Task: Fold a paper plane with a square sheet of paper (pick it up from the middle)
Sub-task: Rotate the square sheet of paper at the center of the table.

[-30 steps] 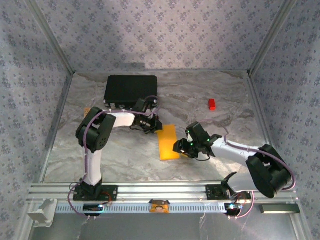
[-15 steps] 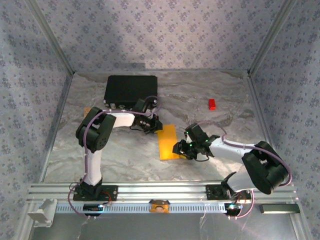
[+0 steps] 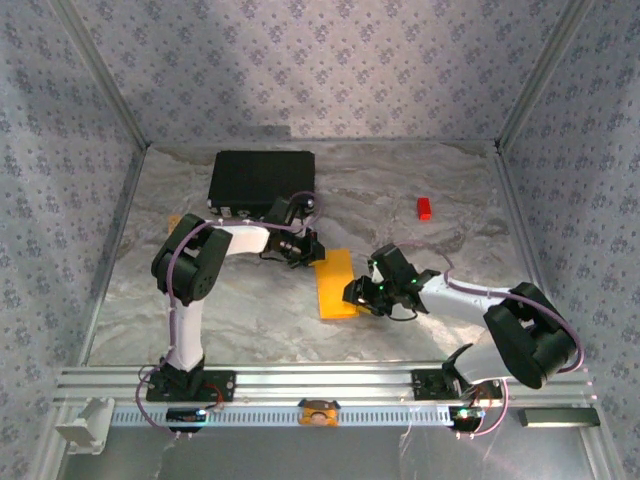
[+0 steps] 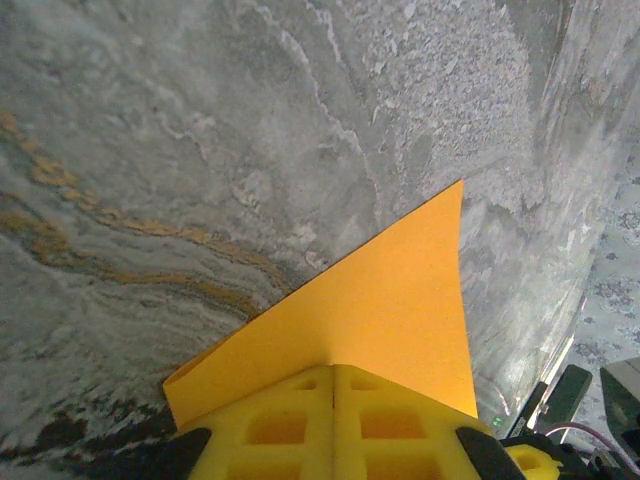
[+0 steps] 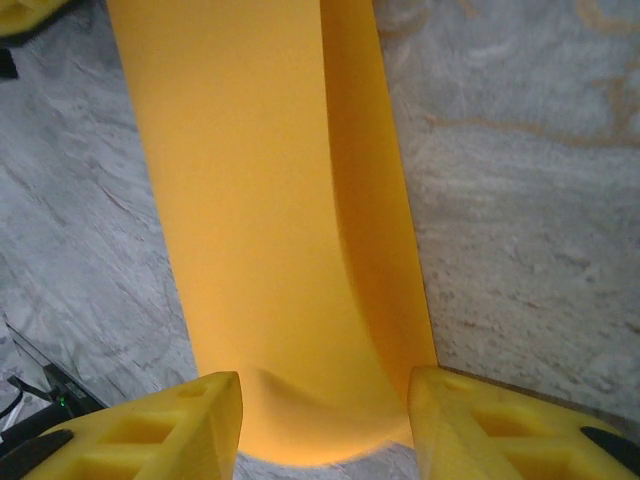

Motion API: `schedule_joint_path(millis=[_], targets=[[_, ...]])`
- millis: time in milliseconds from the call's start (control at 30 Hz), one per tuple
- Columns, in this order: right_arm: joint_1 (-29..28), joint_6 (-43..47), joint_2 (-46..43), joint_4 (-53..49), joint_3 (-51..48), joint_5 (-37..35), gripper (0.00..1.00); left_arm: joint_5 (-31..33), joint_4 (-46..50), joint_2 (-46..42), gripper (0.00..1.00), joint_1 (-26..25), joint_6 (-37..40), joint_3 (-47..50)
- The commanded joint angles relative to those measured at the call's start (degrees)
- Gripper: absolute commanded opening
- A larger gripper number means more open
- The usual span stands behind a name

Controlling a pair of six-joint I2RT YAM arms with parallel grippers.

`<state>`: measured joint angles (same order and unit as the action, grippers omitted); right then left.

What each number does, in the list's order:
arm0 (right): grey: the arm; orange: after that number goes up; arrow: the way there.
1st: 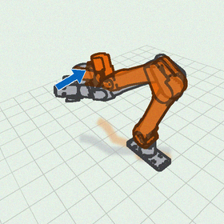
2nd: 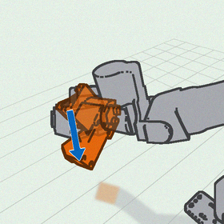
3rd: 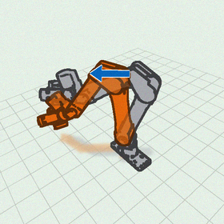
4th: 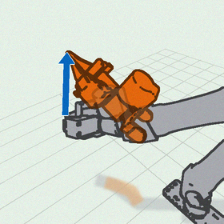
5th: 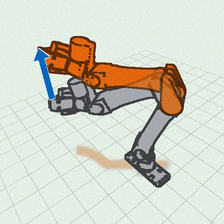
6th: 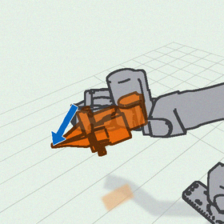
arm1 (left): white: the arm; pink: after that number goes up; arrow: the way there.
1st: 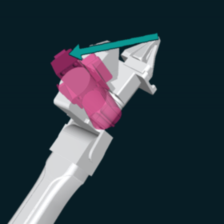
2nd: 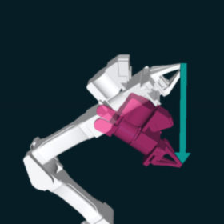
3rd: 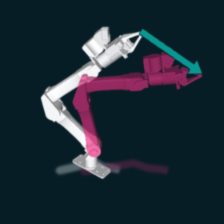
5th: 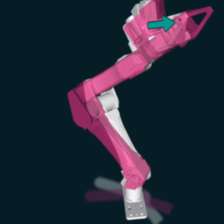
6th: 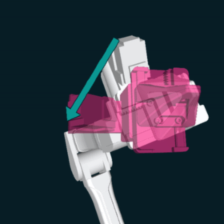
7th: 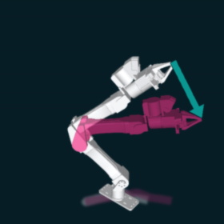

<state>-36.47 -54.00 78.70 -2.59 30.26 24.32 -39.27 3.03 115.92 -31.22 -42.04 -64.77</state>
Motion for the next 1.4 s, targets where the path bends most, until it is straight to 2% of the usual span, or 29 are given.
schedule_joint_path(millis=[0, 200, 400, 700, 767, 1033, 1133, 1200, 1267, 1367], targets=[[1.1, 1.5, 0.1, 3.5, 1.1, 0.8, 0.51, 2.5, 3.9, 1.4, 0.00, -0.2, 0.4, 1.6], [3.9, 3.2, 2.9, 8.7, 1.6, 5.1, 0.52, 2.1, 3.9, 1.8, 0.00, -0.4, 0.4, 1.3], [5.8, 3.9, 5.7, 12.4, 1.1, 8.3, 0.47, 1.8, 4.4, 1.7, 0.00, -0.6, 0.5, 0.7], [7.3, 4.4, 9.0, 15.3, -0.1, 9.8, 0.34, 0.8, 3.1, 1.0, 0.00, -0.8, -0.1, 0.2], [7.7, 4.6, 10.0, 16.9, -0.5, 10.9, 0.26, 0.3, 2.8, 0.9, 0.00, -1.0, 0.2, -0.2], [8.1, 5.0, 11.4, 19.1, -1.0, 11.5, 0.23, 0.0, 3.8, 0.3, 0.02, -1.0, 0.8, -1.2], [8.1, 5.0, 11.4, 18.8, -1.2, 11.0, 0.16, -0.1, 3.8, -1.1, 0.06, -1.1, 0.9, -1.4], [8.1, 4.6, 11.4, 18.7, -1.2, 10.4, 0.12, 0.0, 3.7, -2.8, 0.12, -1.2, 1.2, -1.5], [7.9, 3.6, 10.9, 18.7, -1.5, 8.5, 0.06, 0.5, 3.7, -5.1, 0.19, -1.4, 1.7, -1.4], [7.5, 1.9, 10.0, 19.1, -1.9, 5.0, 0.02, 2.4, 5.1, -8.8, 0.33, -2.0, 3.5, -1.3]])
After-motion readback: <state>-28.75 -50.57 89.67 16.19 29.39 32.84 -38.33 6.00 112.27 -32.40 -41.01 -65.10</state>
